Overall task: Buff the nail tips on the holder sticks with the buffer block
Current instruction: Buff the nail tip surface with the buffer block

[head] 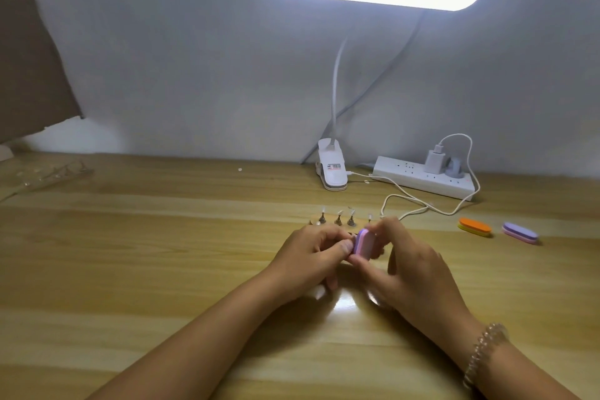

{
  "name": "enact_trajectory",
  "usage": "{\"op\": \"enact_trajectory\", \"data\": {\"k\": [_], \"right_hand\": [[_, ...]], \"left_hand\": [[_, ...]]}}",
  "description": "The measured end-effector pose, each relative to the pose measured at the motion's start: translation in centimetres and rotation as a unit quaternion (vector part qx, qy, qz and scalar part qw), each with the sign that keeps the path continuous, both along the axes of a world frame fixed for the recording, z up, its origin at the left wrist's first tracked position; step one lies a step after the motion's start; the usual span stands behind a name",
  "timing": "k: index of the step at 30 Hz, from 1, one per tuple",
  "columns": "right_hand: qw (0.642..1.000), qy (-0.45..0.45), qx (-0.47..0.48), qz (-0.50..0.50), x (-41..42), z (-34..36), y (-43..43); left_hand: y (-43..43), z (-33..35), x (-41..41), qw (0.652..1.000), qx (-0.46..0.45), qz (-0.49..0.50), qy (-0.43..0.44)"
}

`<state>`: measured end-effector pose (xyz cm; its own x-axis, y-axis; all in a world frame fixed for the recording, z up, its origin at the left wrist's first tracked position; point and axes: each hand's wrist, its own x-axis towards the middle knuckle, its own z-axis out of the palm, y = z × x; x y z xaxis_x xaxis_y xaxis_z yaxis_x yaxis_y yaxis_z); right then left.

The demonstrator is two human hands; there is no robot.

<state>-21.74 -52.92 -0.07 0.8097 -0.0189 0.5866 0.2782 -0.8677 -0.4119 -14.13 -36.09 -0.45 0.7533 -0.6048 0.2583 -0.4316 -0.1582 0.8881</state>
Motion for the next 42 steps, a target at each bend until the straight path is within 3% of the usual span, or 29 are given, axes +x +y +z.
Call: {"op": "enact_trajectory", "data": {"k": [3,7,12,17,21,25,30,35,39,42], "right_hand": [[0.998,-0.024,0.054,-0.016,0.27,0.24,-0.47],[0.999,0.032,-0.021,0.028,-0.09,-0.17,0.15],[0.998,-0.042,0.052,-0.012,0.29,0.02,-0.36],[1.000,0.014,-0.007,0.027,0.00,-0.24,0.07],[0.997,-0.053,0.061,-0.012,0.29,0.20,-0.61],[1.000,-0.007,-0.006,0.030,-0.05,-0.14,0.05],[0.997,-0.037,0.065,0.000,0.16,0.13,-0.51],[0.999,0.015,-0.017,0.024,-0.20,-0.18,0.14],[0.997,-0.040,0.056,-0.016,-0.01,0.35,-0.14],[1.000,0.011,0.029,0.004,0.00,0.22,-0.08]], "left_hand": [[-0.11,0.10,-0.22,1.000,-0.010,-0.012,0.012],[0.00,-0.10,0.29,1.000,0.000,0.009,-0.004],[-0.13,-0.02,-0.09,0.999,-0.020,-0.015,0.025],[0.07,-0.21,0.34,1.000,-0.014,0.011,0.007],[-0.25,-0.19,0.02,1.000,-0.015,0.004,0.021],[-0.04,-0.02,-0.03,1.000,0.009,0.028,0.005],[-0.23,0.21,-0.32,1.000,0.008,0.024,0.003],[-0.22,0.02,-0.07,1.000,-0.002,0.029,0.000],[-0.22,-0.05,-0.17,1.000,0.003,0.026,-0.001],[-0.11,-0.17,0.02,1.000,0.009,0.029,-0.005]]}}
